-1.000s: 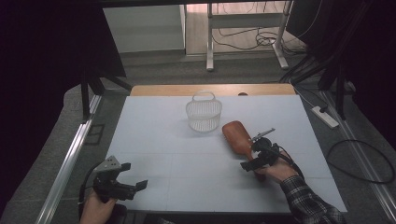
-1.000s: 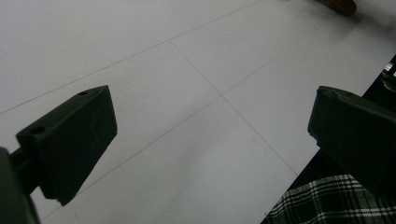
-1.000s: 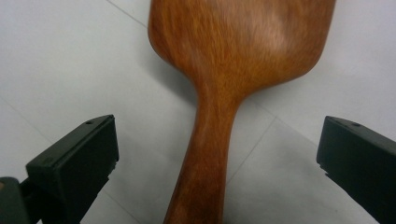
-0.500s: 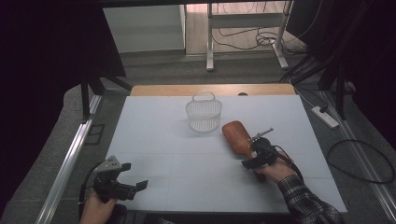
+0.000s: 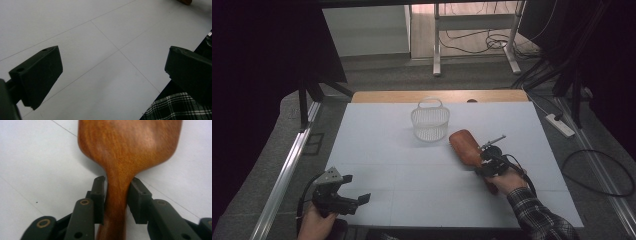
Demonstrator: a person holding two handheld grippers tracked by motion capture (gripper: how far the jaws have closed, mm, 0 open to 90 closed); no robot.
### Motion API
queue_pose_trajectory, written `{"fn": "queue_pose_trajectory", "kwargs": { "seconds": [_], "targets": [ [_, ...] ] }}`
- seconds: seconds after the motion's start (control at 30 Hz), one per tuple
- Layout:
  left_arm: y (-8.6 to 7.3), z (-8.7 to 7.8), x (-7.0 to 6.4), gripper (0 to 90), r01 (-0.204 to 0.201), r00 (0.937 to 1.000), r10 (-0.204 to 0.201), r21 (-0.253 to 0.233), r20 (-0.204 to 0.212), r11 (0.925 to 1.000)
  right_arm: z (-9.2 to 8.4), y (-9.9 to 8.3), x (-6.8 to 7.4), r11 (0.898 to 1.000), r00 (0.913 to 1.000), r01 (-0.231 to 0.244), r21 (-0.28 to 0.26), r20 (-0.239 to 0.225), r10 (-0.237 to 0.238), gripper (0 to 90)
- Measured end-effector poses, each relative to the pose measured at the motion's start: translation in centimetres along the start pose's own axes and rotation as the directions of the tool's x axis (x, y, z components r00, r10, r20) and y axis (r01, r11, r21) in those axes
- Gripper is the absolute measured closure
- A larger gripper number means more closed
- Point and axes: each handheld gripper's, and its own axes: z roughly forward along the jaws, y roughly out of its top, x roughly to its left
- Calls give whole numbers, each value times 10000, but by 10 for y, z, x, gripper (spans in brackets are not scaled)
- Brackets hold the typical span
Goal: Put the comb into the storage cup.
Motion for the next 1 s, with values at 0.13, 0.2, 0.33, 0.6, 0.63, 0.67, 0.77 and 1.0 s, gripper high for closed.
{"fn": "queue_pose_trajectory", "kwargs": {
  "seconds": [0.13,0.2,0.33,0.6,0.63,0.67,0.77,1.0],
  "targets": [
    [0,0,0,15,-11,10000,11,4,-4,10000,-3,0,-3,10000,9999,-26,-84,104,27,724],
    [0,0,0,15,-10,10000,10,6,-6,10000,-3,0,-2,9998,9998,72,-167,204,-69,725],
    [0,0,0,15,7,10000,-7,13,-16,10000,-6,-1,-3,9991,9999,115,-409,127,-110,726],
    [2,2,-3,8,-121,9996,125,163,-247,9998,-11,-4,-3,9956,9996,266,-903,69,-261,727],
    [2,2,-3,7,-149,9995,154,174,-267,9997,-12,-4,-3,9952,9996,286,-932,94,-279,727],
    [2,2,-3,6,-175,9995,180,189,-273,9997,-12,-4,-3,9950,9996,291,-955,78,-284,727],
    [2,2,-4,5,-222,9994,228,234,-260,9995,-13,-5,-2,9942,9995,324,-1022,-6,-327,728],
    [5,4,-3,4,-297,9996,296,102,43,9995,-18,-6,-3,9909,9995,240,-1325,-174,-266,728]
  ]
}}
